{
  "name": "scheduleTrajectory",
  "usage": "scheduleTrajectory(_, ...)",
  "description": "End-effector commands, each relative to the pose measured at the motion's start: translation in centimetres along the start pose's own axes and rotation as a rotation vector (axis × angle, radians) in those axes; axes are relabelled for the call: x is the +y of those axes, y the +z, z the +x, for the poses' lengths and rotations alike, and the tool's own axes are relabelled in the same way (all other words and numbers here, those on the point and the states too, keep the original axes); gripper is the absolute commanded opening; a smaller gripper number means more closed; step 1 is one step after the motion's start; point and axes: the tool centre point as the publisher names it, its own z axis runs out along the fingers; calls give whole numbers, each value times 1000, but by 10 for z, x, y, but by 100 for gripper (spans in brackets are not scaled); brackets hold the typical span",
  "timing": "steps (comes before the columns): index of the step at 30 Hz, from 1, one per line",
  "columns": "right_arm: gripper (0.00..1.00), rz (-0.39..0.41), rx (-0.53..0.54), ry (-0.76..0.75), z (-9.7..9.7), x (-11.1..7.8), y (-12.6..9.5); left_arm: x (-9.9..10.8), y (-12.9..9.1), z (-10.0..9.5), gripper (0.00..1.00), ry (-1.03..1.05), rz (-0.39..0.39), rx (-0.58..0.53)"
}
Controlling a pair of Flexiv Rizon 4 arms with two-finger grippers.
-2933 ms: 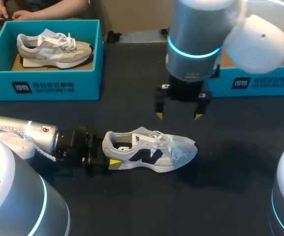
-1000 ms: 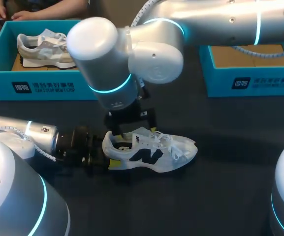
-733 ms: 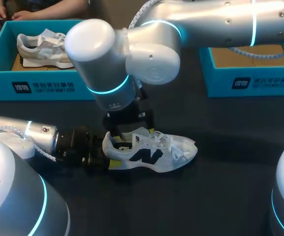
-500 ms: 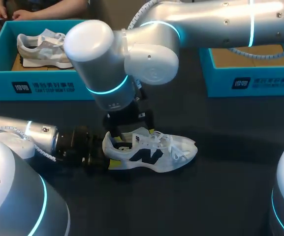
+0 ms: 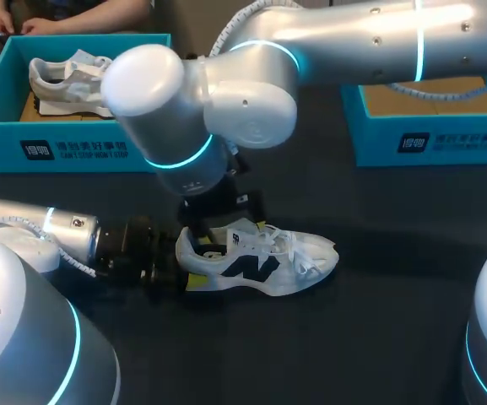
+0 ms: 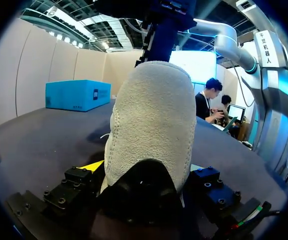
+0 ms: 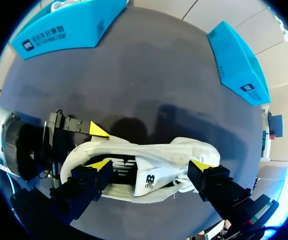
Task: Take the shoe out of the shoebox, open the shoe tongue, remove and reinsert the insole, then place the shoe into the shoebox
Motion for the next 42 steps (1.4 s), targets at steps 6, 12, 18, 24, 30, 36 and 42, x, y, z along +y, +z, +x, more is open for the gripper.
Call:
scheduleTrajectory(6, 100, 10, -59, 10, 17, -2, 6, 0, 0, -1, 0, -1, -4, 1)
scheduleTrajectory(12, 100, -8, -102, 49, 18, -6, 16, 0, 0, -1, 0, -1, -4, 1)
scheduleTrajectory(18, 100, -11, -120, 79, 11, -10, 13, 0, 0, -1, 0, -1, -4, 1)
scheduleTrajectory(24, 100, -22, -144, 89, 4, -11, 9, 0, 0, -1, 0, -1, -4, 1)
scheduleTrajectory(30, 100, -18, -161, 110, -5, -15, 13, 0, 0, -1, 0, -1, -4, 1)
scheduleTrajectory(36, 100, -20, -195, 131, -9, -18, 19, 0, 0, -1, 0, -1, -4, 1)
scheduleTrajectory(42, 100, 10, -250, 163, -14, -19, 28, 0, 0, -1, 0, -1, -4, 1)
